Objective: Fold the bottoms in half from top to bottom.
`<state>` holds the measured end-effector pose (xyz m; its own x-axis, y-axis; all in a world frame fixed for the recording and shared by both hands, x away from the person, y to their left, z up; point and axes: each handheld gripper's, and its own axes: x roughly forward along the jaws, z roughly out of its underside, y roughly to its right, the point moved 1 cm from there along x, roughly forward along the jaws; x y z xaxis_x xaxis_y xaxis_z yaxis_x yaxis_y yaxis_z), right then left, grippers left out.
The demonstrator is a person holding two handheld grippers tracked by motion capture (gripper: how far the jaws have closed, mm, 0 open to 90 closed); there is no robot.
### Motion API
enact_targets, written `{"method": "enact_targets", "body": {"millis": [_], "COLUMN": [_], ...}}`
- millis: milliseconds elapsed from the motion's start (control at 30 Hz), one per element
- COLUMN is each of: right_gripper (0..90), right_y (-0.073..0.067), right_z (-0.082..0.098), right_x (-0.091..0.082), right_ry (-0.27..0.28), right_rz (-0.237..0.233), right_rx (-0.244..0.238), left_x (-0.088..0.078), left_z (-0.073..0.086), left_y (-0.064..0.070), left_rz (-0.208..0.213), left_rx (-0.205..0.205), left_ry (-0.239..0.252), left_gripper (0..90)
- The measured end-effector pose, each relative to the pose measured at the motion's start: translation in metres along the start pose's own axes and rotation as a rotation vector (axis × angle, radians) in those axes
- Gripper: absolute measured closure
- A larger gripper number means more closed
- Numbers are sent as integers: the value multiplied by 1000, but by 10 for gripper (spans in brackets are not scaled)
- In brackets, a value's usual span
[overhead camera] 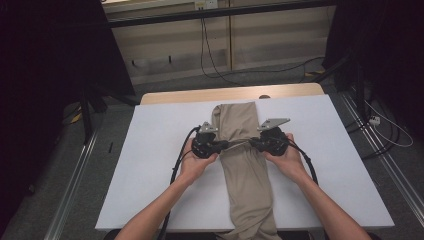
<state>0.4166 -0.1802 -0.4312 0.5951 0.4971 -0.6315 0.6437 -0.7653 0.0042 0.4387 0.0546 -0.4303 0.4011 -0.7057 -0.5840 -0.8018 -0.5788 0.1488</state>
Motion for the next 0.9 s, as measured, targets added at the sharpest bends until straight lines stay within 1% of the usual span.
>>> {"method": "enact_targets", "body": {"millis": [67, 133, 200, 233, 267, 300, 367, 433, 500, 567, 633, 667, 733, 767, 800, 833, 900], "right_gripper": [843, 843, 843, 843, 843, 842, 842, 842, 841, 841, 839, 839, 838, 838, 837, 837, 833], "right_y": [-3, -8, -13, -17, -21, -28, -39, -51, -62, -73, -82, -85, -93, -98, -103, -107, -115], "right_z": [-2, -2, 2, 5, 9, 15, 24, 37, 48, 57, 66, 69, 74, 76, 79, 81, 88], "right_x": [-11, -25, -40, -47, -54, -61, -70, -78, -85, -92, -97, -99, -104, -106, -108, -110, -112], "right_ry": [15, 30, 53, 58, 56, 51, 39, 21, 0, -6, -18, -19, -18, -27, -32, -39, -61], "right_rz": [-8, -24, -61, -81, -98, -117, -134, -160, -176, -187, -202, -212, -216, -215, -211, -208, -189], "right_rx": [-10, -9, 1, 3, -2, -9, -29, -36, -57, -66, -66, -66, -67, -85, -102, -103, -134], "left_x": [-10, -21, -32, -37, -42, -45, -50, -55, -59, -64, -69, -71, -76, -77, -78, -76, -72], "left_z": [-4, -5, -2, 1, 6, 10, 20, 30, 39, 45, 50, 53, 60, 63, 67, 73, 81], "left_y": [8, 17, 28, 34, 42, 47, 59, 70, 80, 88, 96, 99, 106, 110, 113, 117, 123], "left_rz": [8, 46, 82, 97, 115, 124, 151, 178, 204, 215, 229, 229, 238, 244, 245, 257, 259], "left_rx": [10, 8, 32, 52, 64, 73, 95, 115, 132, 149, 155, 156, 158, 168, 170, 176, 186], "left_ry": [18, 27, 31, 21, 11, 6, -8, -40, -53, -72, -96, -91, -99, -103, -110, -121, -126], "left_gripper": [872, 872, 872, 871, 872, 871, 871, 872, 872, 872, 872, 872, 872, 872, 872, 872, 871]}}
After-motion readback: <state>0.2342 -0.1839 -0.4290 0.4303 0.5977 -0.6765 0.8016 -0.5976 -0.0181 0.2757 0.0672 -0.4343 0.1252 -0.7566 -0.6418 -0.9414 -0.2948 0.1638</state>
